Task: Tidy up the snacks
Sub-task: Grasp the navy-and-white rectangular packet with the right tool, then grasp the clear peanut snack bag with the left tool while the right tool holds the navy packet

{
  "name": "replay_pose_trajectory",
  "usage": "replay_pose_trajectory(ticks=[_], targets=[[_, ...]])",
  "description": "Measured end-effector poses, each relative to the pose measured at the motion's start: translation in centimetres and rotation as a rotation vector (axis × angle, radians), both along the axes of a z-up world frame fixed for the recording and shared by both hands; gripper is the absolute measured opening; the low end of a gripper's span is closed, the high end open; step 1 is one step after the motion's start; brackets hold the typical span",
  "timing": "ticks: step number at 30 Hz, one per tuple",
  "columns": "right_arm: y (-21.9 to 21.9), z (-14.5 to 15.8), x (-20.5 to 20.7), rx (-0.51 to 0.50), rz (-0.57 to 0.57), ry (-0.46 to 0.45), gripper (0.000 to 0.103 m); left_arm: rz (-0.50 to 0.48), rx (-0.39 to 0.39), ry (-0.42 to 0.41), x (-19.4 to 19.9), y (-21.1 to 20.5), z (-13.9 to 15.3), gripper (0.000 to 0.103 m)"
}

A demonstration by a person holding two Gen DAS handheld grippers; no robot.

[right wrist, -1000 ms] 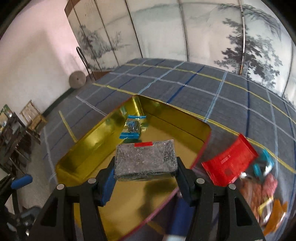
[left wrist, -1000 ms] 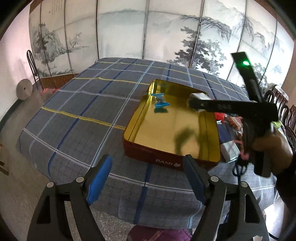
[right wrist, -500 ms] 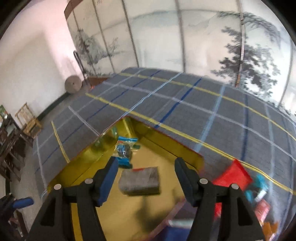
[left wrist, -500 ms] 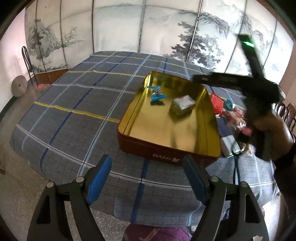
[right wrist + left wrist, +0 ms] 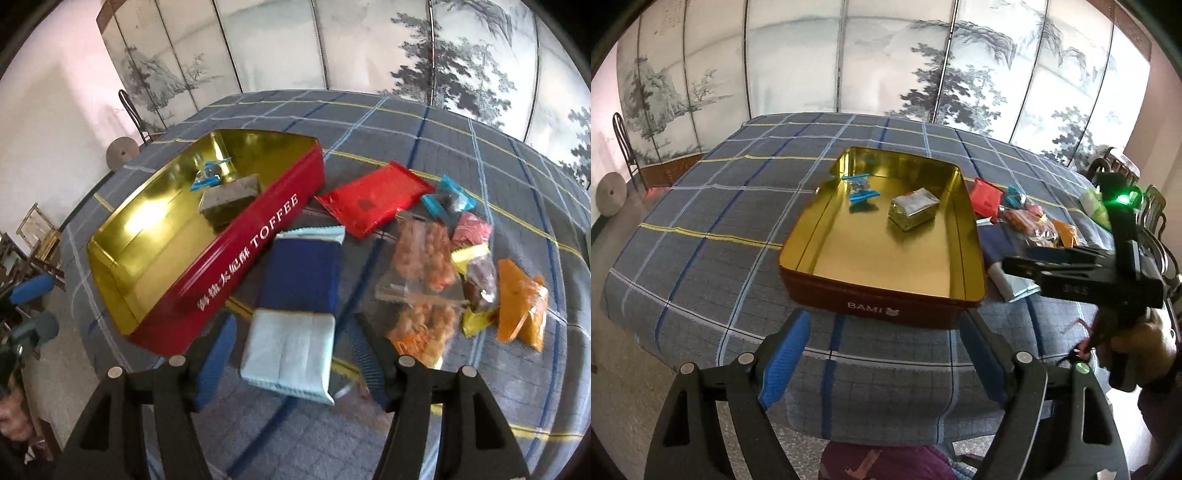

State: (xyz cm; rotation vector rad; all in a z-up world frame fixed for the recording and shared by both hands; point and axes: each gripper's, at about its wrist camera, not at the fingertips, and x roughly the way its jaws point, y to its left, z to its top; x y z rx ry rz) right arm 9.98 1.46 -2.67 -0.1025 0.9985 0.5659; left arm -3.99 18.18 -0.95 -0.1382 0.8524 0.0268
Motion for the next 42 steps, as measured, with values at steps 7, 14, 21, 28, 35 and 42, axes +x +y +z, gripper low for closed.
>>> replay_pose_trajectory(ticks=[7,14,21,28,35,42], targets=[[2.0,-1.8,1.3,-0.113,0.012,-0.002,0.066,-0.003,-0.002,0.022,0.4,0.1,-0.6,0.081],[3.9,-2.3,2.3,-0.195,0.023,-0.018,0.067,0.000,-0.009,0.045,0.7,0.1,-1.1,0.081],[2.6,-1.2,-0.3,-0.151,0.043,-0.053,0.053,0.008,0.003,0.025,0.5,-0.3,-0.3,0.081],[-8.0,3.8,-5.4,-0.038,-0.146,-0.133,0.053,-0.095,-0.006,0.033,1.2,-3.3,0.5,0.081],[-20.9,2.8,-3.6,-0.081,-0.433,-0.148,0.053,-0.257,-0.108,0.092,4.1,-9.0,1.1,0.081],[-25.5,-0.3,-2.2,-0.097,-0.524,-0.146,0.053,-0.340,-0.154,0.171,9.7,-14.5,-0.8,0.081]])
